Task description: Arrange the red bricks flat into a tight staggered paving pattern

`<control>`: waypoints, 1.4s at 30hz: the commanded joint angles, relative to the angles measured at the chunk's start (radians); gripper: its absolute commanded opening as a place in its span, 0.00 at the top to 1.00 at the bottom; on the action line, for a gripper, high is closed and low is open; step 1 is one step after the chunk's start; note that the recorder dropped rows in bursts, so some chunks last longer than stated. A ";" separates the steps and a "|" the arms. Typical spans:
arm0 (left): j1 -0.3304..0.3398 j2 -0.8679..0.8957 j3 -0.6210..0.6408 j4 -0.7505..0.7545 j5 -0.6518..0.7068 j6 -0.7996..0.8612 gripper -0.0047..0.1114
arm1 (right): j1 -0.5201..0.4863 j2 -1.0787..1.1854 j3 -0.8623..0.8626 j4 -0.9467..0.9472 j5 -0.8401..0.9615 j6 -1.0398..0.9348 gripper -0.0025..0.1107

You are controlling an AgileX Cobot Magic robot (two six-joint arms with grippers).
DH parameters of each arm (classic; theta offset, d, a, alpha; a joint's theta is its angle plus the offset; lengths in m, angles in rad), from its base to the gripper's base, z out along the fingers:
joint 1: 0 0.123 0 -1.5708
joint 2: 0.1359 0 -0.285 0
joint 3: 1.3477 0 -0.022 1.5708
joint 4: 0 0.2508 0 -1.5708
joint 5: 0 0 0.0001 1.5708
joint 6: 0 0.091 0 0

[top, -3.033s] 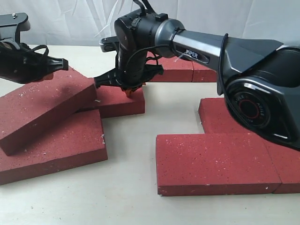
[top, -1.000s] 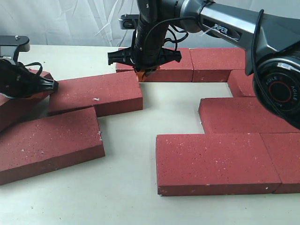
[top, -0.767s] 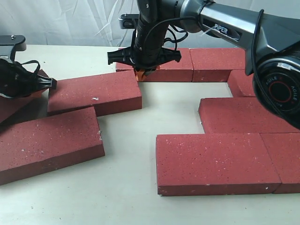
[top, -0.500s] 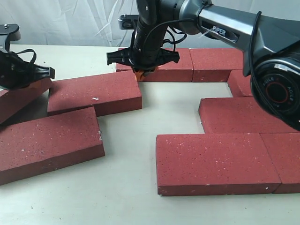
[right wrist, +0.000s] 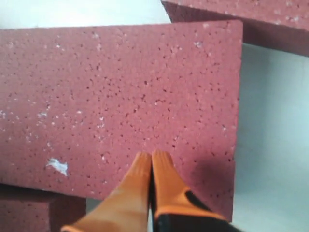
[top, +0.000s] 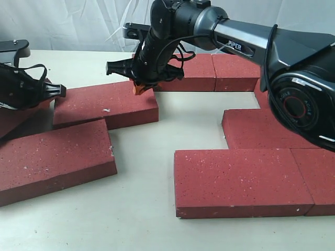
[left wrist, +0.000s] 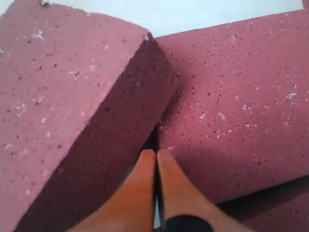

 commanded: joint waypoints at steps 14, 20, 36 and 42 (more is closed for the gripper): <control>0.001 0.043 -0.004 0.056 -0.090 0.002 0.96 | -0.005 0.031 0.002 -0.089 0.097 -0.013 0.99; 0.001 0.043 -0.004 0.054 -0.095 0.000 0.96 | -0.005 0.029 0.002 -0.154 0.212 -0.005 0.99; -0.074 0.043 -0.086 -0.010 0.031 0.025 0.96 | -0.005 -0.074 0.002 -0.176 0.139 0.037 0.99; -0.069 0.050 -0.086 0.038 -0.004 0.023 0.96 | -0.005 -0.049 0.002 -0.185 0.137 0.037 0.99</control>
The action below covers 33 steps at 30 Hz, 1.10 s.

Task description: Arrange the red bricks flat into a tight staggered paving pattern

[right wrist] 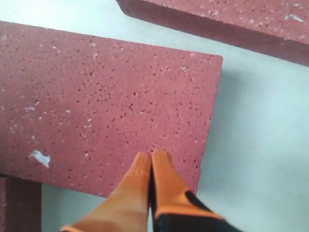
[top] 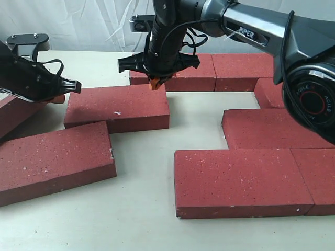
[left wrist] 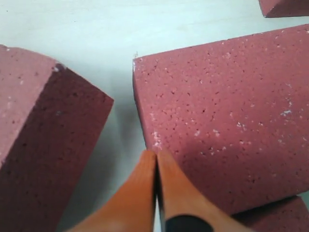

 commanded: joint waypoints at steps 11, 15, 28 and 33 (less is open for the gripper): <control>0.000 0.117 -0.008 0.026 -0.064 -0.010 0.96 | -0.005 0.040 0.000 -0.023 -0.019 0.000 0.99; -0.002 0.126 -0.008 -0.001 -0.084 -0.010 0.96 | -0.005 0.065 0.000 -0.023 -0.025 0.000 0.99; -0.072 0.154 -0.015 -0.119 -0.200 -0.001 0.96 | -0.009 0.092 0.000 -0.118 -0.014 0.031 0.99; -0.082 0.219 -0.073 -0.148 -0.207 -0.001 0.96 | -0.009 0.092 0.000 -0.118 0.000 0.037 0.99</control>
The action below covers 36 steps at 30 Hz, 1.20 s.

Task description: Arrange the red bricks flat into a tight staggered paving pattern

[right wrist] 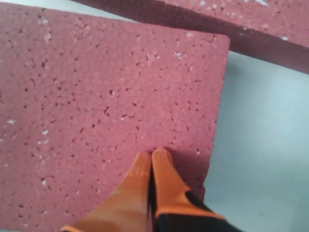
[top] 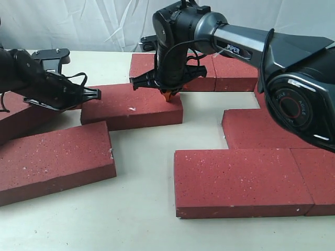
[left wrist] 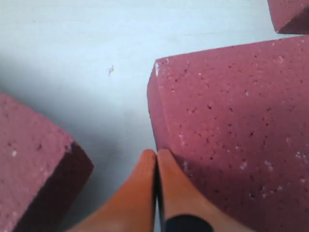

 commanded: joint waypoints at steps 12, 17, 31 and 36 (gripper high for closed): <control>-0.012 0.055 -0.094 -0.071 0.005 0.003 0.96 | -0.003 0.002 0.000 -0.132 -0.006 0.088 0.99; -0.020 0.055 -0.094 -0.095 -0.011 0.003 0.96 | -0.003 0.002 0.000 -0.145 -0.006 0.122 0.99; -0.069 0.055 -0.106 -0.092 -0.040 0.003 0.96 | -0.003 0.000 0.000 -0.154 -0.028 0.167 0.99; -0.069 0.055 -0.106 -0.069 -0.034 0.003 0.96 | -0.003 -0.028 0.000 -0.157 -0.017 0.175 0.99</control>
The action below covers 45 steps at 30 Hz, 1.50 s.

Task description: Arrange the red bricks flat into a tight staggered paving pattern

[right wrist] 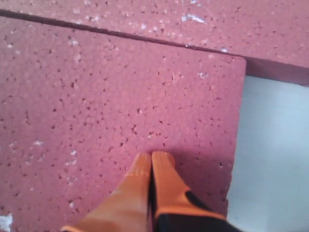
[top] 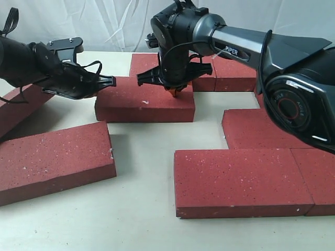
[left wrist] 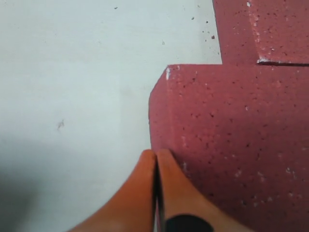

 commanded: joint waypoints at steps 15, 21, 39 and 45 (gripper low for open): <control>0.058 -0.017 -0.005 0.046 0.037 0.001 0.96 | -0.005 -0.184 0.000 -0.005 0.055 -0.017 0.99; 0.089 -0.044 -0.005 0.109 0.164 0.001 0.96 | -0.005 -0.202 0.000 0.131 0.107 -0.150 0.99; 0.091 -0.077 -0.005 0.110 0.310 0.001 0.96 | 0.057 -0.131 0.016 0.442 0.146 -0.372 0.99; 0.089 -0.077 -0.023 0.111 0.394 -0.024 0.96 | 0.079 -0.094 0.017 0.434 0.146 -0.354 0.99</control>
